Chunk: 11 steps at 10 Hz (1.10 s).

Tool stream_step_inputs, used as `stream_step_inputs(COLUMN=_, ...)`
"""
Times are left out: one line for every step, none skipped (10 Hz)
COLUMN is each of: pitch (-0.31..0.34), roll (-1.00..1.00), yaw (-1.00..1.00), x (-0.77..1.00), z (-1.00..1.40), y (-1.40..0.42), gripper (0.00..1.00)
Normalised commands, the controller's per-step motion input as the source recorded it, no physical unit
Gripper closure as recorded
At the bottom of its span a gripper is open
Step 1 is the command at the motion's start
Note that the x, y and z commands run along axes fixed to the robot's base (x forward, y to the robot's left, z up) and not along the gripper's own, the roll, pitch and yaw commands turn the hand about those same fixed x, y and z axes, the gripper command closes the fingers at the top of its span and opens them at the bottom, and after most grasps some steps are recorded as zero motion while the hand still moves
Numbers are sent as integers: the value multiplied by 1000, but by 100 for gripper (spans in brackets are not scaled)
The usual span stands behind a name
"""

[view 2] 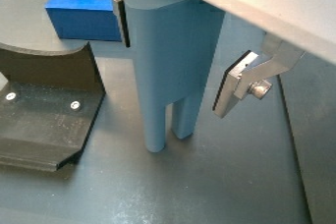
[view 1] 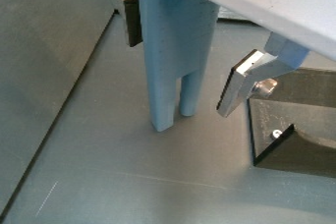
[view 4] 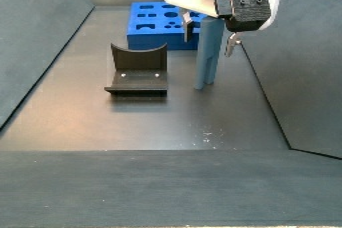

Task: Pick up the square-circle object. Move up. Move to above the board. Insert the square-circle object.
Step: Pick up the square-circle object.

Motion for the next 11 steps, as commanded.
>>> stream_step_inputs(pitch=-47, roll=91, yaw=-71, x=-360, z=80, y=-83, gripper=0)
stream_step_inputs(pitch=-53, roll=-64, yaw=0, x=-109, z=37, y=37, gripper=0)
stream_step_inputs(pitch=-64, roll=-41, yaw=0, x=-109, z=80, y=186, gripper=0)
stream_step_inputs(pitch=-100, roll=-103, yaw=0, x=-94, z=291, y=189, gripper=0)
stream_step_inputs(pitch=-4, roll=-69, yaw=-34, x=0, z=40, y=126, gripper=0)
stream_step_inputs(pitch=0, roll=-21, yaw=-71, x=14, z=177, y=131, gripper=0)
stream_step_inputs(pitch=0, roll=0, yaw=-97, x=0, z=74, y=6, gripper=0)
stream_step_inputs(pitch=0, roll=0, yaw=0, x=0, z=0, y=0, gripper=100)
stream_step_inputs(pitch=0, roll=0, yaw=0, x=0, z=0, y=0, gripper=100)
stream_step_inputs(pitch=0, roll=0, yaw=0, x=0, z=0, y=0, gripper=100)
stream_step_inputs(pitch=0, roll=0, yaw=0, x=0, z=0, y=0, gripper=100)
